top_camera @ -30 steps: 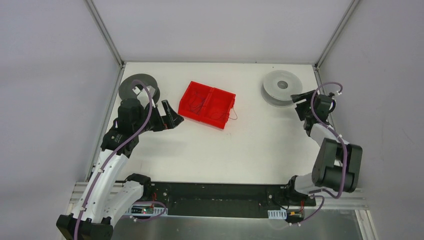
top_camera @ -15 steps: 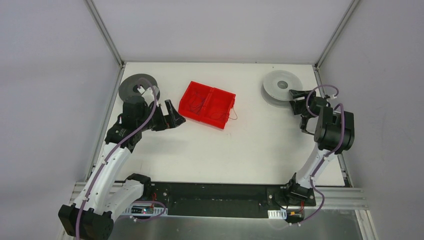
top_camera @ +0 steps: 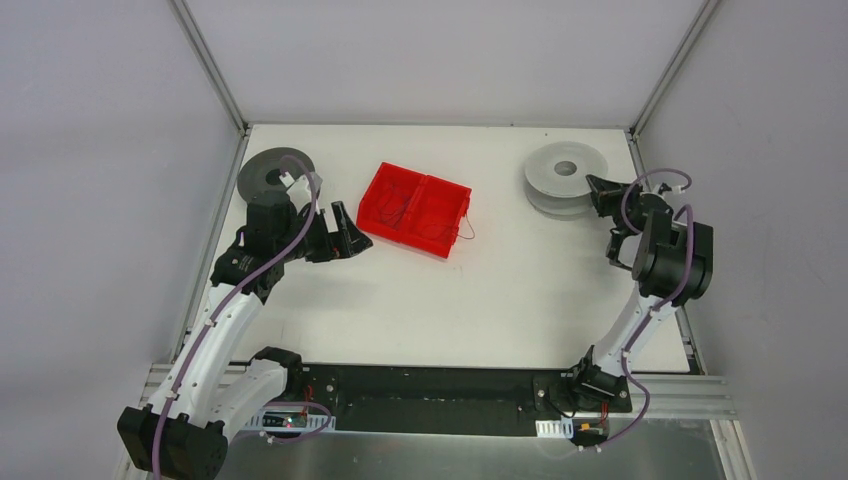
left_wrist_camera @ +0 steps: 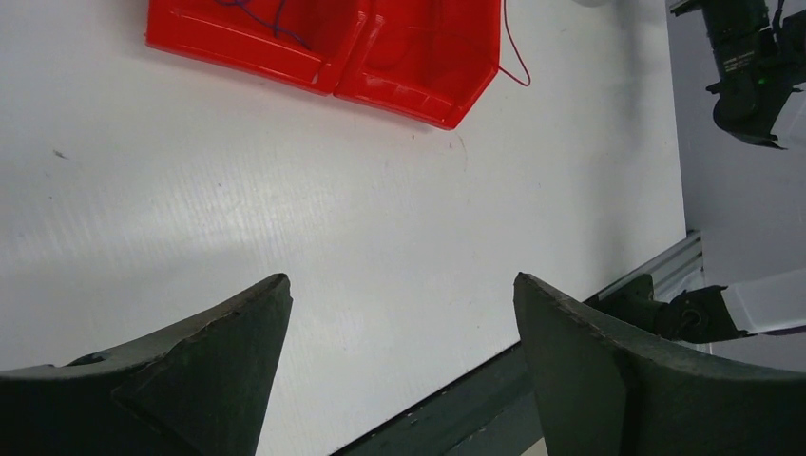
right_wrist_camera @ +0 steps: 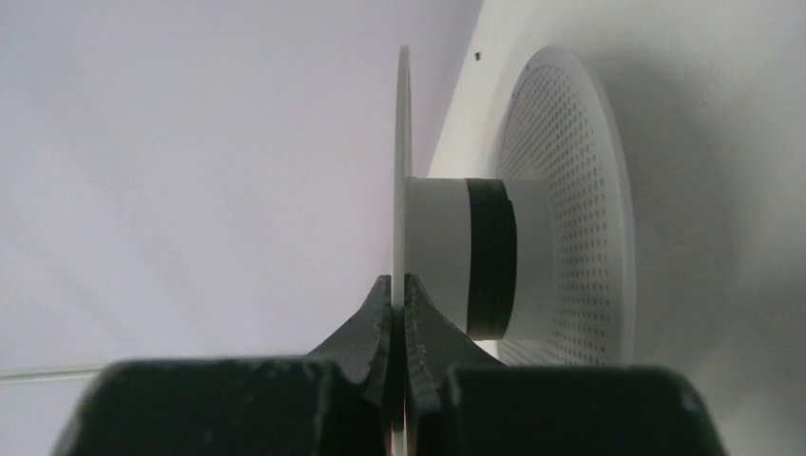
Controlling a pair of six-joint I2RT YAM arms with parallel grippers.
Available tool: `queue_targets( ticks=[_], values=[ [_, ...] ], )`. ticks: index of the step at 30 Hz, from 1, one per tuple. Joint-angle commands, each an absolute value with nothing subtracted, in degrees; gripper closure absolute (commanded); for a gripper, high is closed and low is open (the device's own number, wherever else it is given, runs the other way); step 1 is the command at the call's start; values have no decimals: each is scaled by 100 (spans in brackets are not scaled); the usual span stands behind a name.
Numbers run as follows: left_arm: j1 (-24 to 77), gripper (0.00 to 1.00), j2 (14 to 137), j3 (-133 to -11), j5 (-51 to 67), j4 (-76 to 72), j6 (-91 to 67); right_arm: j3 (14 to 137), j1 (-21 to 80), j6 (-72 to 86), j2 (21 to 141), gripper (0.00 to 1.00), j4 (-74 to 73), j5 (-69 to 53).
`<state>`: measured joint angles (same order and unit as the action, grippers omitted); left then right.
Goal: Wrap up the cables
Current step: Pick up the cable reel from the center of the board.
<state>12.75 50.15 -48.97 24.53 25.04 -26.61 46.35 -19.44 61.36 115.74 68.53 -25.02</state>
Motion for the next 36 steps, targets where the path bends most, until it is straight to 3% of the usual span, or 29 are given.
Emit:
queue_targets(
  ticks=[1, 6, 12, 15, 18, 22, 29, 36],
  values=[
    [1232, 15, 4974, -5131, 2913, 2470, -2383, 4303, -2194, 6000, 10291, 100, 6731, -2918],
    [1187, 16, 4852, -5089, 2935, 2472, -2391, 4039, -2197, 5474, 8863, 100, 5249, -3116],
    [1189, 18, 4807, -5084, 2984, 2470, -2344, 4777, -1820, 4076, 6515, 100, 252, -1863],
    [1227, 24, 4782, -5121, 3037, 2510, -2207, 4958, -1448, 3827, 5460, 100, -1315, -1504],
    [1443, 29, 4757, -5287, 2833, 2736, -1980, 4801, -1178, 4149, 4347, 100, -2161, -1328],
    [2193, 29, 4645, -5412, 2042, 2848, -1920, 4713, -760, 4239, 3470, 100, -3007, -1296],
    [3843, 32, 4865, -5694, 531, 3026, -1856, 4693, -373, 4656, 2836, 100, -4156, -1182],
    [6417, 31, 5814, -5992, -1791, 2011, -906, 4611, -203, 5131, 2797, 100, -4230, -1661]
  ],
)
